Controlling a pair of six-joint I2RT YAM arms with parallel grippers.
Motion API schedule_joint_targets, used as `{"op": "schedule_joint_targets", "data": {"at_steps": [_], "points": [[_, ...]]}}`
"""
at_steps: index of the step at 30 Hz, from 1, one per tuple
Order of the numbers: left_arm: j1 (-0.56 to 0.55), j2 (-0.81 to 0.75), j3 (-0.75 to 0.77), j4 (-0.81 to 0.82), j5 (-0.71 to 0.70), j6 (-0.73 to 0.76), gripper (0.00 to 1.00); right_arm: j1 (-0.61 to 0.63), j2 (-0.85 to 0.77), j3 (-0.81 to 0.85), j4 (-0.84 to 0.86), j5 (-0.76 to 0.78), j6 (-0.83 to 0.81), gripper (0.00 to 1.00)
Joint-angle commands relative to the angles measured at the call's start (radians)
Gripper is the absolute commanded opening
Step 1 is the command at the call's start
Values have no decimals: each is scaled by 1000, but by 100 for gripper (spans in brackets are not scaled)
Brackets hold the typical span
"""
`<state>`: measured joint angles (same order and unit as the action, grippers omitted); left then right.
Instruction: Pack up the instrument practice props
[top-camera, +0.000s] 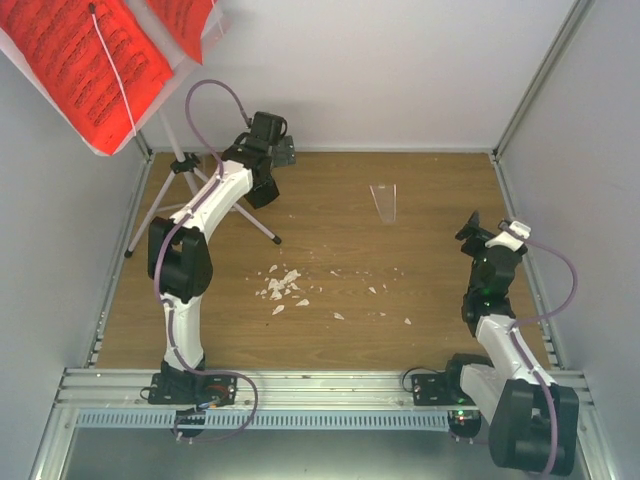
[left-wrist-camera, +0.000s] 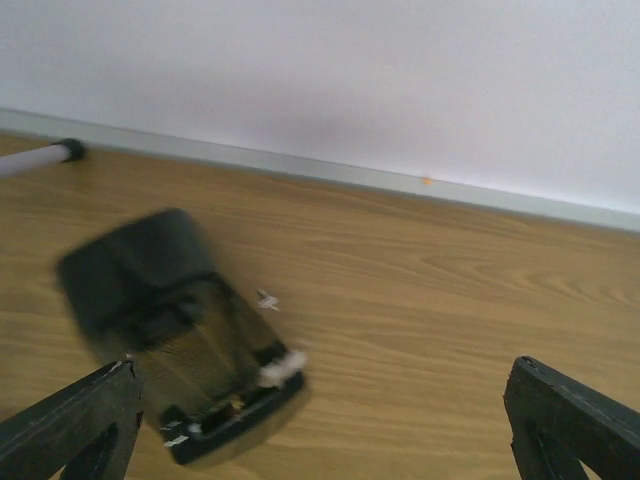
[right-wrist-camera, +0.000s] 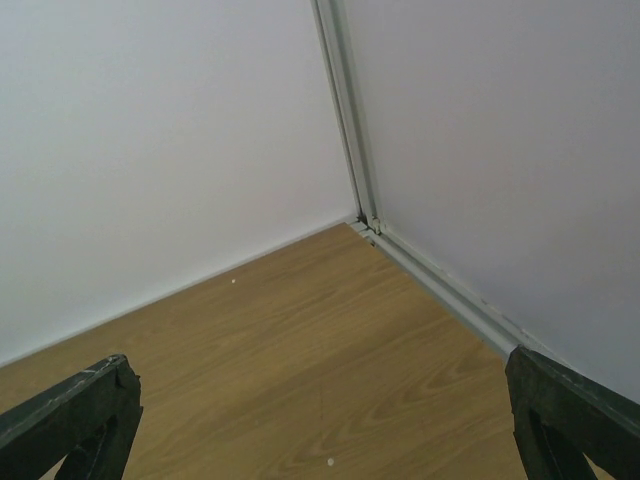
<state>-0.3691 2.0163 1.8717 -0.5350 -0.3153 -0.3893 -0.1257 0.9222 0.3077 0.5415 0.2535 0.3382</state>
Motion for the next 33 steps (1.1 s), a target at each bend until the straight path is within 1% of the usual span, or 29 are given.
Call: {"op": "schedule_joint_targets", "data": {"at_steps": [1,3,8,10,12,15,20,23,27,33], "points": [[37,15,81,-67,-109,-93,99,-7,16,3,16,18,13,100],[41,13,77,-55,-114,-96,99,-7,26,7,17,18,12,100],[79,17,62,-44,-78,-122,98,-7,46,17,12,20,14,100],[93,28,61,-33,-65,-122,90,-8,50,21,8,20,15,100],[98,45,72,-31,-60,-115,85,-7,52,22,7,21,17,100],[100,60,83,-28,-72,-105,81,-7,53,22,6,21,19,100],[120,82,90,-22,-52,-102,78,-7,52,24,0,22,19,100],[124,95,104,-13,-42,-84,69,-7,53,25,-2,21,21,100],[126,119,131,-11,-32,-62,70,-7,58,24,-3,20,22,100],[131,153,160,-12,-28,-39,79,-7,64,25,-3,20,21,100]]}}
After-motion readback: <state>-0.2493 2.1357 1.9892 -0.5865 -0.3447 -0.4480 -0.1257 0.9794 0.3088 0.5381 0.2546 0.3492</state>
